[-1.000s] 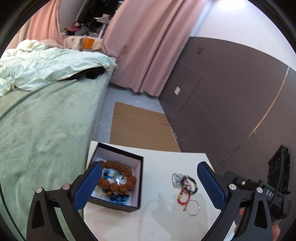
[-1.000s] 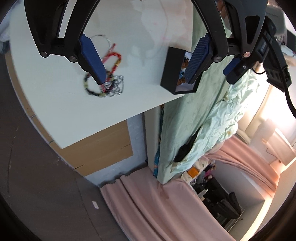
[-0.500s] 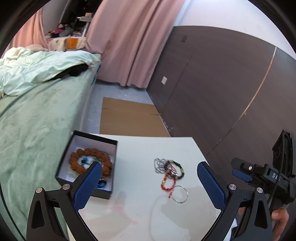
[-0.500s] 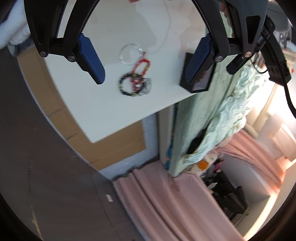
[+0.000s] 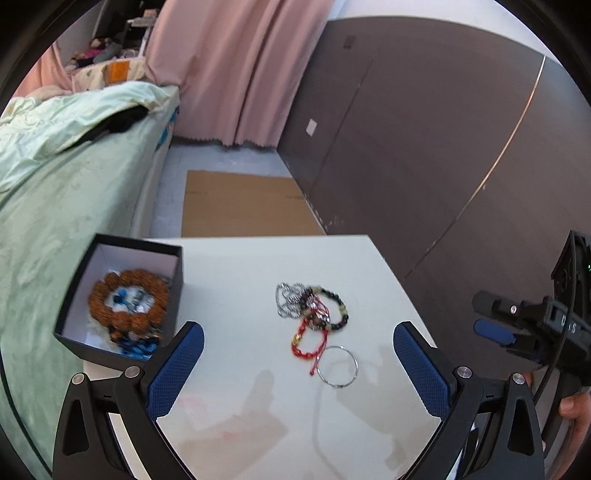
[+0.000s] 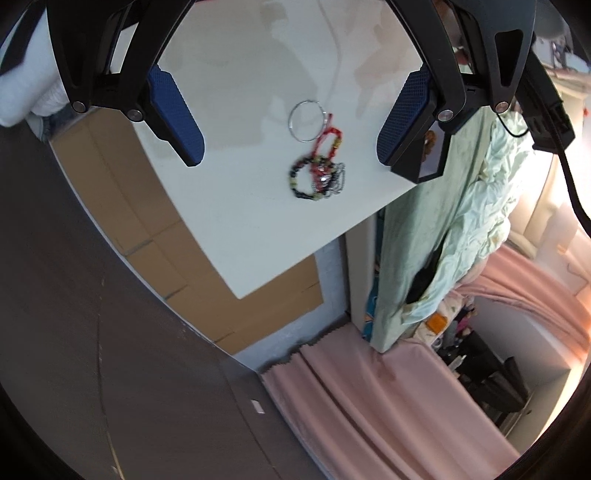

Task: Organize jewelry
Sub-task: 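Move both open tools back over the remaining jewelry on the table, then lower the left tool onto the black-and-green bead bracelet and close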

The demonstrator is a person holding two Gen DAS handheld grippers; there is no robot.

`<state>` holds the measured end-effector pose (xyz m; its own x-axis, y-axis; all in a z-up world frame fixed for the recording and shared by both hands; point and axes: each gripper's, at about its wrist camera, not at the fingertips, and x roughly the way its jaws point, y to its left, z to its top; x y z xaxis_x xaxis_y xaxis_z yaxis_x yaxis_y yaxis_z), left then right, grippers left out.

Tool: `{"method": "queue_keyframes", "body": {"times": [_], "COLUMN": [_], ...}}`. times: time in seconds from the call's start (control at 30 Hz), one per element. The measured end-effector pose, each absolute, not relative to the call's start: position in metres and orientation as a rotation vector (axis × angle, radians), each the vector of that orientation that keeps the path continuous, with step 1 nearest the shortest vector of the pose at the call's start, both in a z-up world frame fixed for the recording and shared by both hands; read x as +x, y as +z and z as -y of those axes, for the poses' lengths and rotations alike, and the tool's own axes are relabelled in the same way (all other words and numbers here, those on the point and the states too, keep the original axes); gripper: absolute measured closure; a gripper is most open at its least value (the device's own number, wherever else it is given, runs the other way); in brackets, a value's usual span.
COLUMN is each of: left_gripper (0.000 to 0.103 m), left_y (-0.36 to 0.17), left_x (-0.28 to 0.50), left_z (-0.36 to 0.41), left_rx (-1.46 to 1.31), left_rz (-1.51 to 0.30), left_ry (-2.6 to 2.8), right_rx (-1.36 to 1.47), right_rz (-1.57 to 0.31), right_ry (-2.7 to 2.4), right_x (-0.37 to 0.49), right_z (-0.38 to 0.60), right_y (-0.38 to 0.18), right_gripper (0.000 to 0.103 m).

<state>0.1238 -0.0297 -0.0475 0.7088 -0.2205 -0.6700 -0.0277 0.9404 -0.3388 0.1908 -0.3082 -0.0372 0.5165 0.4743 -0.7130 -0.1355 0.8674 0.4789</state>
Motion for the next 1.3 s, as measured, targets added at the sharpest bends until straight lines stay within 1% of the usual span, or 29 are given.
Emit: {"method": "queue_keyframes", "body": {"times": [0.13, 0.17, 0.27, 0.43, 0.5, 0.53, 0.6, 0.67, 0.73, 0.8, 0.83, 0.93, 0.97, 1.0, 1.13, 1.2, 1.3], "left_gripper": [0.001, 0.002, 0.009, 0.024, 0.038, 0.042, 0.058, 0.065, 0.066, 0.066, 0.066, 0.066, 0.068, 0.072, 0.078, 0.083, 0.084], "left_y": [-0.056, -0.058, -0.065, -0.075, -0.08, -0.082, -0.086, -0.089, -0.092, -0.095, -0.097, -0.102, -0.104, -0.106, -0.115, -0.121, -0.127], "left_x": [0.13, 0.132, 0.139, 0.151, 0.157, 0.16, 0.166, 0.172, 0.179, 0.185, 0.188, 0.197, 0.199, 0.201, 0.209, 0.212, 0.213], "left_z": [0.038, 0.04, 0.042, 0.05, 0.05, 0.051, 0.05, 0.048, 0.045, 0.045, 0.045, 0.048, 0.048, 0.049, 0.05, 0.051, 0.054], "left_rx": [-0.335, -0.33, -0.34, -0.352, -0.368, -0.374, -0.398, -0.429, -0.463, -0.476, -0.482, -0.487, -0.486, -0.486, -0.489, -0.488, -0.495], "left_rz": [-0.802, -0.809, -0.826, -0.849, -0.859, -0.861, -0.872, -0.88, -0.886, -0.892, -0.897, -0.912, -0.916, -0.922, -0.949, -0.964, -0.988], "left_ry": [-0.131, -0.134, -0.136, -0.148, -0.156, -0.161, -0.166, -0.169, -0.171, -0.17, -0.169, -0.165, -0.161, -0.157, -0.137, -0.13, -0.134], "right_rx": [0.417, 0.416, 0.422, 0.458, 0.466, 0.473, 0.493, 0.509, 0.519, 0.53, 0.533, 0.549, 0.551, 0.553, 0.562, 0.567, 0.573], "right_rz": [-0.99, -0.994, -1.009, -1.055, -1.067, -1.071, -1.077, -1.085, -1.092, -1.104, -1.111, -1.121, -1.123, -1.124, -1.126, -1.129, -1.131], "right_ry": [0.34, 0.329, 0.307, 0.292, 0.283, 0.282, 0.293, 0.298, 0.3, 0.308, 0.311, 0.32, 0.32, 0.32, 0.317, 0.315, 0.308], "right_x": [0.197, 0.198, 0.202, 0.213, 0.216, 0.217, 0.22, 0.225, 0.229, 0.234, 0.235, 0.241, 0.243, 0.244, 0.25, 0.253, 0.257], "right_z": [0.319, 0.32, 0.324, 0.327, 0.326, 0.326, 0.324, 0.32, 0.318, 0.315, 0.314, 0.311, 0.31, 0.31, 0.312, 0.313, 0.314], "right_y": [-0.044, -0.045, -0.049, -0.061, -0.064, -0.066, -0.068, -0.071, -0.074, -0.078, -0.079, -0.083, -0.084, -0.084, -0.085, -0.086, -0.087], "right_gripper": [0.008, 0.008, 0.008, 0.008, 0.008, 0.008, 0.008, 0.008, 0.009, 0.017, 0.019, 0.02, 0.02, 0.02, 0.02, 0.02, 0.02]}}
